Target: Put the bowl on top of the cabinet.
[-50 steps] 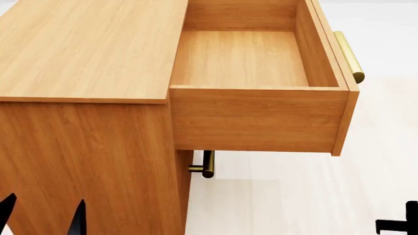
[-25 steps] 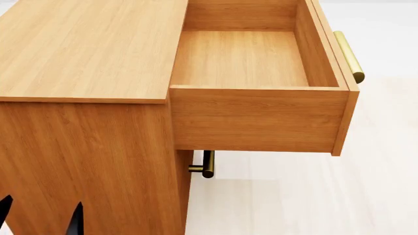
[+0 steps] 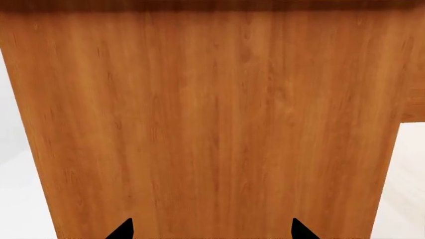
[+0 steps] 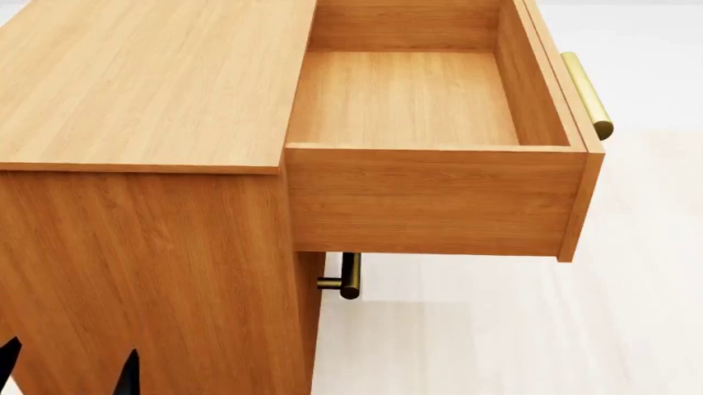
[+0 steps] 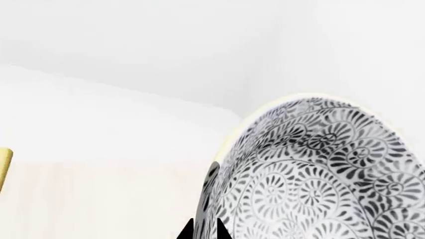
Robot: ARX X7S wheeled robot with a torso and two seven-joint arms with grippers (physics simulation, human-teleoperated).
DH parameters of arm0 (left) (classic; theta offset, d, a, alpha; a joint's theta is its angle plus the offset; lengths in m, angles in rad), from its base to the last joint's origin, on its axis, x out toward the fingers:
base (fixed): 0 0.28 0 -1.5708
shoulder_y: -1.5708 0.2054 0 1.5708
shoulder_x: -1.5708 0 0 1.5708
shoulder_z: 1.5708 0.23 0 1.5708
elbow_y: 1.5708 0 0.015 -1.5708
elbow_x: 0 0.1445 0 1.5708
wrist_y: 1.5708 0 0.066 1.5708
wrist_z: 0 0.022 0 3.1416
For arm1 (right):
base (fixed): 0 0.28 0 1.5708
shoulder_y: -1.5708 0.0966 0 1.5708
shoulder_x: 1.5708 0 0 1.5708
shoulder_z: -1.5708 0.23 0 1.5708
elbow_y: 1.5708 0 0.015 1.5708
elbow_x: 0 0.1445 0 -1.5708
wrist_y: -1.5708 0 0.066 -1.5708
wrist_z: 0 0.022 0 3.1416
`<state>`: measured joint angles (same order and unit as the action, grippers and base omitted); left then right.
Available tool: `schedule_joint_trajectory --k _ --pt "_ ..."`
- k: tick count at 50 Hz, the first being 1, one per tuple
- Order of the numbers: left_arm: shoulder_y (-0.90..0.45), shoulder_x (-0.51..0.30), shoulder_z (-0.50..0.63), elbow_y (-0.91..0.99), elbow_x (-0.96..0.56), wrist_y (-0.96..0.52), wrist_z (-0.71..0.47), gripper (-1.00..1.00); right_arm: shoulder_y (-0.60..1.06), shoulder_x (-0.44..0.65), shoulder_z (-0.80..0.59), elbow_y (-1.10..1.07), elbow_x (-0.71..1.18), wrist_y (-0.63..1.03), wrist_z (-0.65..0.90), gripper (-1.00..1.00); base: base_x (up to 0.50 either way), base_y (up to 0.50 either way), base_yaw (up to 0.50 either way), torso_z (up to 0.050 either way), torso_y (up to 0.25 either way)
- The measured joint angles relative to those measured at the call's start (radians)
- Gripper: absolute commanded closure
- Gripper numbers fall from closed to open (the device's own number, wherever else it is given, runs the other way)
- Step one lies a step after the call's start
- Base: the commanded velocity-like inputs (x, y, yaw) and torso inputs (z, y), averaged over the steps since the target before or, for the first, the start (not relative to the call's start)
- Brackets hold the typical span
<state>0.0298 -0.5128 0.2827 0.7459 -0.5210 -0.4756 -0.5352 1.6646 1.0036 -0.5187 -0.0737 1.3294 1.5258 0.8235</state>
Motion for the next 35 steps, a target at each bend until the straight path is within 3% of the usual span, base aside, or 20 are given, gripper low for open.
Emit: schedule_joint_trajectory --k 12,23,29,35 --pt "0.02 -0.011 0.013 0.015 0.031 0.003 -0.017 -1.0 0.32 -0.155 -0.222 0.166 -0.129 -0.022 -0.1 1.0 0.0 0.0 0.0 0.0 0.0" --pt "0.023 -0.006 0.027 0.001 0.057 0.024 -0.02 -1.0 0.54 -0.375 -0.407 0.428 -0.327 -0.14 -0.293 1.0 0.0 0.0 0.0 0.0 0.001" --pt "0.035 -0.006 0.026 -0.008 0.069 0.05 -0.017 -1.0 0.605 -0.511 -0.431 0.578 -0.502 -0.205 -0.447 1.0 0.0 0.0 0.0 0.0 0.0" --pt "0.048 -0.01 0.024 -0.008 0.08 0.076 -0.014 -1.0 0.642 -0.66 -0.365 0.742 -0.777 -0.273 -0.634 1.0 0.0 0.0 0.0 0.0 0.0"
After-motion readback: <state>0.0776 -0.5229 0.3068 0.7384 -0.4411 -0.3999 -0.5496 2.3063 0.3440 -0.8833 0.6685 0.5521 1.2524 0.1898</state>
